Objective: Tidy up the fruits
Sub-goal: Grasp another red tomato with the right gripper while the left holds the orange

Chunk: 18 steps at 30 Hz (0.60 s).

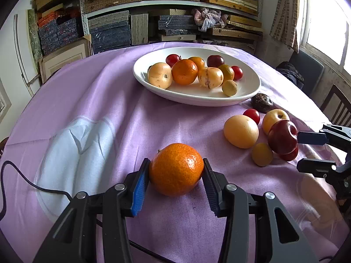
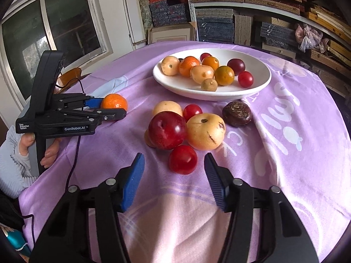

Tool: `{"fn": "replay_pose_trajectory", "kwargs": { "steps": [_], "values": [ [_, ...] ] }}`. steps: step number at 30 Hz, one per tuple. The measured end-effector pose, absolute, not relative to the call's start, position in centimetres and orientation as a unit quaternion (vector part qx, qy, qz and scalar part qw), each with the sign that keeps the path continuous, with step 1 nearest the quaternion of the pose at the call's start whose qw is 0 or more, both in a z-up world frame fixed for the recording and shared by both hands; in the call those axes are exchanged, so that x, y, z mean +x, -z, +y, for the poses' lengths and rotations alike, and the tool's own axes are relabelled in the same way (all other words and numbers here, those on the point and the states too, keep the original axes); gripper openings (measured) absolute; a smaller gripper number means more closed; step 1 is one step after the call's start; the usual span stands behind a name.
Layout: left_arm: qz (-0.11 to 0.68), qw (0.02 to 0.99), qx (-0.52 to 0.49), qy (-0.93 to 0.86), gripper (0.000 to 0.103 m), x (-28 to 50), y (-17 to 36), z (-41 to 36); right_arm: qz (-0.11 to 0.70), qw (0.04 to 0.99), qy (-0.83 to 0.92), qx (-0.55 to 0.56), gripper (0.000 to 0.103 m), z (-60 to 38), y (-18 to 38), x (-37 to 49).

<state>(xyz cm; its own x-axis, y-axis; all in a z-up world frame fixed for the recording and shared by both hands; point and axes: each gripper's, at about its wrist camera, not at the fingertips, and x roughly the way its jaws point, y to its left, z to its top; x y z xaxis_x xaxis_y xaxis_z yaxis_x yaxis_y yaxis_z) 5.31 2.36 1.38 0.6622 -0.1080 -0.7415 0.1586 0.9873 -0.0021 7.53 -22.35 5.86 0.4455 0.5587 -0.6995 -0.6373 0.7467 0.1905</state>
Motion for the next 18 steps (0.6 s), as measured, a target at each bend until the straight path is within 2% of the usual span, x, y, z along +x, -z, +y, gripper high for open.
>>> {"fn": "replay_pose_trajectory", "kwargs": {
  "steps": [12, 18],
  "values": [
    [0.403, 0.912, 0.034, 0.072, 0.047, 5.3, -1.3, 2.2, 0.414, 0.838, -0.352, -0.053, 0.046, -21.9, -5.2, 8.8],
    [0.403, 0.912, 0.034, 0.073, 0.048, 5.3, -1.3, 2.2, 0.420, 0.836, -0.350, -0.051, 0.037, -21.9, -4.8, 9.1]
  ]
}}
